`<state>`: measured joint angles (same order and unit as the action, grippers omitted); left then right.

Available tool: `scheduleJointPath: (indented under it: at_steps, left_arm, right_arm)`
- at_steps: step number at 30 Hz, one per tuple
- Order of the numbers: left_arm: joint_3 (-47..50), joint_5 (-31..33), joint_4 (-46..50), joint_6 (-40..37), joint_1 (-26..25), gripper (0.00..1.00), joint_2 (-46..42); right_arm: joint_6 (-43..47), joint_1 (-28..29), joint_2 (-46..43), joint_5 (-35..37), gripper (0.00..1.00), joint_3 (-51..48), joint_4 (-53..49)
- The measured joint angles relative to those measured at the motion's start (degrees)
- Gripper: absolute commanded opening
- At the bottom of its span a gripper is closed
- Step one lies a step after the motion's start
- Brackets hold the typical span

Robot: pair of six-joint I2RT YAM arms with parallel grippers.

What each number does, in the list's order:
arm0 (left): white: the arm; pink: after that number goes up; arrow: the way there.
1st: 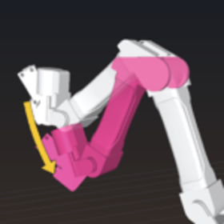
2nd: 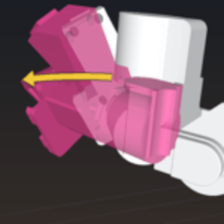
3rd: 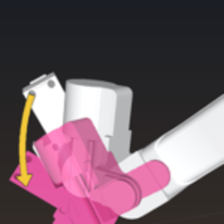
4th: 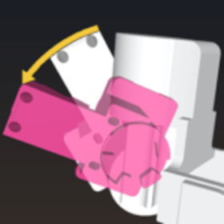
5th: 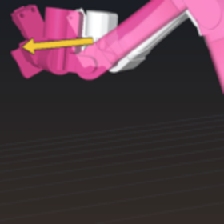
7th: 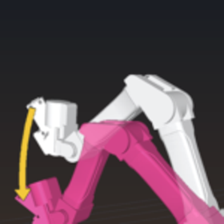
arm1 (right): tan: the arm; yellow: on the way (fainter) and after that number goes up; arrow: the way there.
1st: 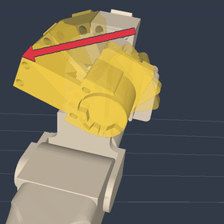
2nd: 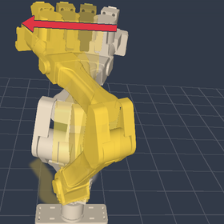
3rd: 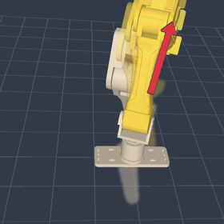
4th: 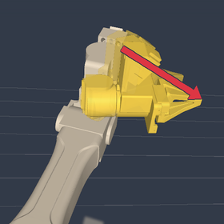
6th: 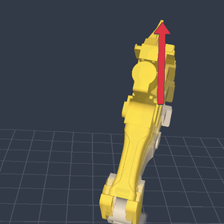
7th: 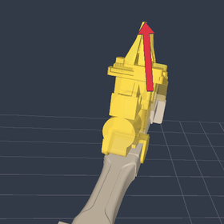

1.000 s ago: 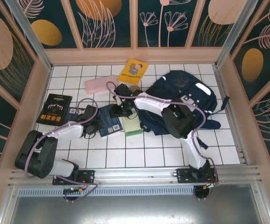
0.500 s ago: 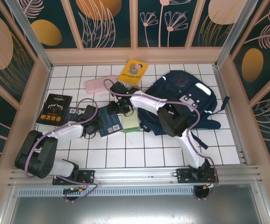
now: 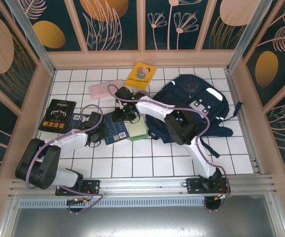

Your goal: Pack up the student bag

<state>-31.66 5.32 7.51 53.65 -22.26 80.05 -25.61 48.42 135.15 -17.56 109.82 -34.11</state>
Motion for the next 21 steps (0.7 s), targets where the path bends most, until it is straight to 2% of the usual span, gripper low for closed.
scheduleJointPath:
  at_steps: [5,11,16,21]
  left_arm:
    - [0.74,1.2,0.46,-0.24,0.07,0.21,-1.09]
    - [1.66,1.7,0.48,-0.94,0.2,0.21,-2.25]
    - [1.53,1.6,-0.07,-1.09,0.17,0.21,-2.03]
    - [-0.5,1.38,-0.72,-1.07,-0.02,0.2,0.61]
  right_arm:
    - [0.15,-1.42,-0.44,-6.19,0.46,-1.57,2.03]
    - [-0.37,-2.99,-1.51,-12.96,0.48,-4.48,4.79]
    - [0.0,-2.73,-1.44,-11.23,0.51,-2.1,1.86]
    - [1.62,-2.1,-0.46,-4.61,0.52,3.3,-0.22]
